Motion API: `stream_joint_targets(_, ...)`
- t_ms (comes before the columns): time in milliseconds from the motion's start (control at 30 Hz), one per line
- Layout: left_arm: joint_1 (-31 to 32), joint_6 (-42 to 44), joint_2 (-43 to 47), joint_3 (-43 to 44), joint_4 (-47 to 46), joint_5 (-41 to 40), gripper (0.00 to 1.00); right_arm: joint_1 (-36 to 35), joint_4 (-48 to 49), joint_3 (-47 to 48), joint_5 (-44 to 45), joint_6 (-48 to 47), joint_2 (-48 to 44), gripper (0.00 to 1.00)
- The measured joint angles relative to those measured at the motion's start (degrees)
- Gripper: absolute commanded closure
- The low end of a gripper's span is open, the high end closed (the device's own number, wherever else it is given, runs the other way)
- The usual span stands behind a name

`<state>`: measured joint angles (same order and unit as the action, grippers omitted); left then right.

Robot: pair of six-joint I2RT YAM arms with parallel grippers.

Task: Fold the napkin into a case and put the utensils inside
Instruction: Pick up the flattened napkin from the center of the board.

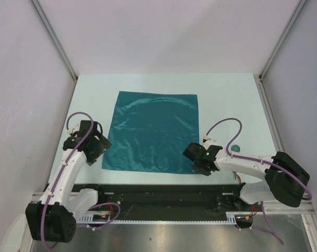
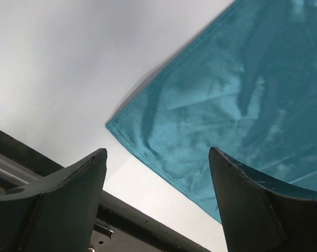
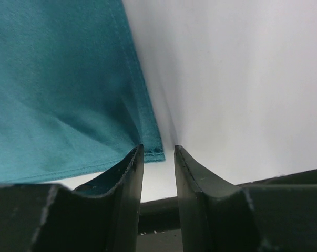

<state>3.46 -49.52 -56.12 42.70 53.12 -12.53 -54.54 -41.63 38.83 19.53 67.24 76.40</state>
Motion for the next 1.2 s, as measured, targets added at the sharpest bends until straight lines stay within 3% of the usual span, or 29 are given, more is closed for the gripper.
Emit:
stream_joint_targets(67,-0.1,-0.1,2.0,0.0,0.0,-0.2,0.01,0.0,1.0,0.0,0.4,0.7,0.0,0.65)
stream_joint_targets(167,-0.3,-0.1,3.3,0.0,0.2,-0.5,0.00,0.0,2.0,0.0,0.6,1.7,0.8,0.66)
stream_joint_targets(267,-0.9,-0.1,2.8,0.0,0.6,-0.5,0.00,-0.1,2.7,0.0,0.5,2.3,1.4,0.80)
stream_joint_targets(300,-1.4,-0.1,2.4,0.0,0.8,-0.3,0.00,0.0,3.0,-0.2,0.6,2.6,1.4,0.93)
stream_joint_targets(367,-2.3,-0.1,1.6,-0.3,1.1,0.3,0.02,0.0,4.0,-1.1,0.6,3.7,0.4,1.00)
stream_joint_targets(633,-7.6,0.0,-4.0,-6.9,0.0,5.3,0.21,1.0,6.6,-4.3,0.0,4.2,-4.6,1.00)
stream_joint_targets(700,-7.8,0.0,-7.1,-7.3,0.2,5.8,0.34,1.3,6.7,-4.3,0.2,3.4,-6.2,1.00)
stream_joint_targets(767,-8.2,-0.5,-8.4,-7.3,0.0,5.4,0.40,1.7,7.0,-4.3,0.2,2.5,-8.8,1.00)
stream_joint_targets(1033,-10.7,-2.1,-8.5,-7.3,-0.8,3.1,0.50,4.7,10.0,-6.1,0.0,-2.9,-18.5,1.00)
stream_joint_targets(1200,-10.8,-2.1,-11.6,-8.3,-4.8,4.3,0.49,6.9,10.7,-7.6,-1.1,-4.9,-19.8,1.00)
